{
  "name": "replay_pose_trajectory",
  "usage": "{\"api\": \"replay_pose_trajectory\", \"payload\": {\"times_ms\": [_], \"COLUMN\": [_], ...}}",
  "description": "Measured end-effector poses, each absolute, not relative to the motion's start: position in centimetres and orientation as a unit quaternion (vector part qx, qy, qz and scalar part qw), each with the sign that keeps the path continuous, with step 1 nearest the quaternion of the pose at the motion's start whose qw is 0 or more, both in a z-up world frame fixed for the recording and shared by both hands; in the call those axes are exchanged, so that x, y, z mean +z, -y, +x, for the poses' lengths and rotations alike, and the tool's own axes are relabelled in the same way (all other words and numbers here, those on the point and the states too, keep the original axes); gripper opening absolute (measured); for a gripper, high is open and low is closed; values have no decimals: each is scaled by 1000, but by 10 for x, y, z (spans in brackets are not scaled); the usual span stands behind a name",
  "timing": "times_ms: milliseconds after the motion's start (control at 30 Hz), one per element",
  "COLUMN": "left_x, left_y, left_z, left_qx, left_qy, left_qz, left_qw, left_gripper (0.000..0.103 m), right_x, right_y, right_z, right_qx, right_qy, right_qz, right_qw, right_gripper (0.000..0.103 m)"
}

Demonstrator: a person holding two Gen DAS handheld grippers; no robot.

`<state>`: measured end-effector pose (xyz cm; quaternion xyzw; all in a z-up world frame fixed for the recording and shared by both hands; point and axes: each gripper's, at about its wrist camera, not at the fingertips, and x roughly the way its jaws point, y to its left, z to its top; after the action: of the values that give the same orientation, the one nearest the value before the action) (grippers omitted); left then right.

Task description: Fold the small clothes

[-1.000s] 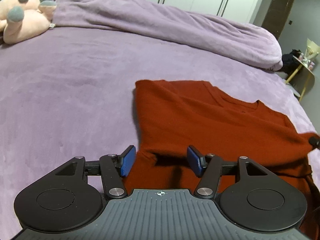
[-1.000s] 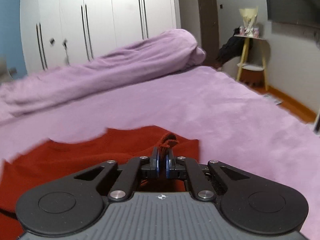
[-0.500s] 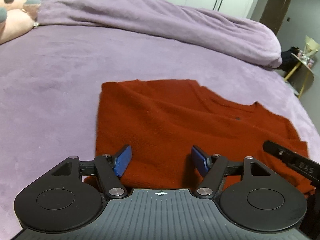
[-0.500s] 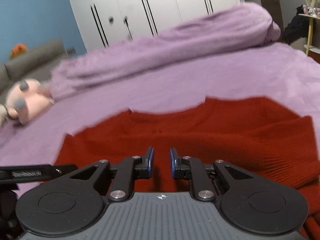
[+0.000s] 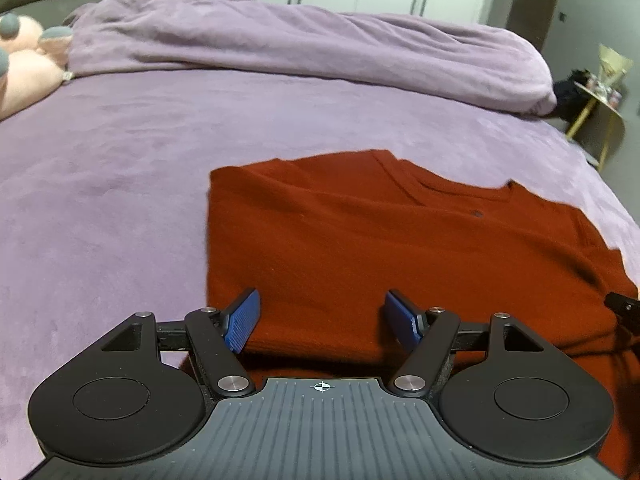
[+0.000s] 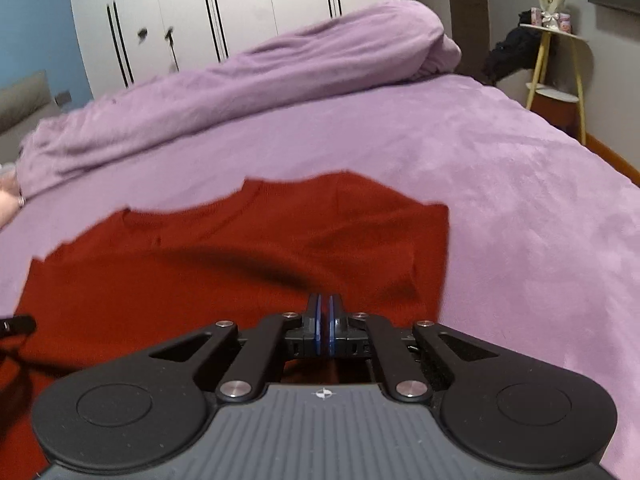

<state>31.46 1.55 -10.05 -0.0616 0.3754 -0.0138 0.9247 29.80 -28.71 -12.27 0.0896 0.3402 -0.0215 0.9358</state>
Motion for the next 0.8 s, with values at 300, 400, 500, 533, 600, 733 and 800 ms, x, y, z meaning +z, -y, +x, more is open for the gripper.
{"api": "replay_pose_trajectory", "payload": {"times_ms": [300,400,500,533,600,733,800], "left_x": [-103,-108,-111,-112,-113,-111,-106], "left_y": [-3,3,4,5,5,3,0], "left_z": [304,305,308,311,315,314,305], "left_qx": [-23,-21,-18,-16,-12,-7,-8], "left_qy": [-382,-382,-383,-384,-386,-390,-388], "left_qz": [-25,-6,-2,-1,3,3,0], "left_qw": [923,924,924,923,922,921,922], "left_gripper": [75,76,80,82,86,89,87], "right_x": [-111,-124,-127,-129,-132,-130,-125], "right_y": [278,276,277,278,279,276,279], "right_z": [271,264,270,275,283,284,273], "right_qx": [-27,-27,-38,-42,-46,-49,-37], "right_qy": [-369,-368,-362,-360,-357,-358,-355], "right_qz": [33,6,2,0,-4,-10,2], "right_qw": [928,929,931,932,933,932,934], "right_gripper": [3,2,0,0,0,0,4]}}
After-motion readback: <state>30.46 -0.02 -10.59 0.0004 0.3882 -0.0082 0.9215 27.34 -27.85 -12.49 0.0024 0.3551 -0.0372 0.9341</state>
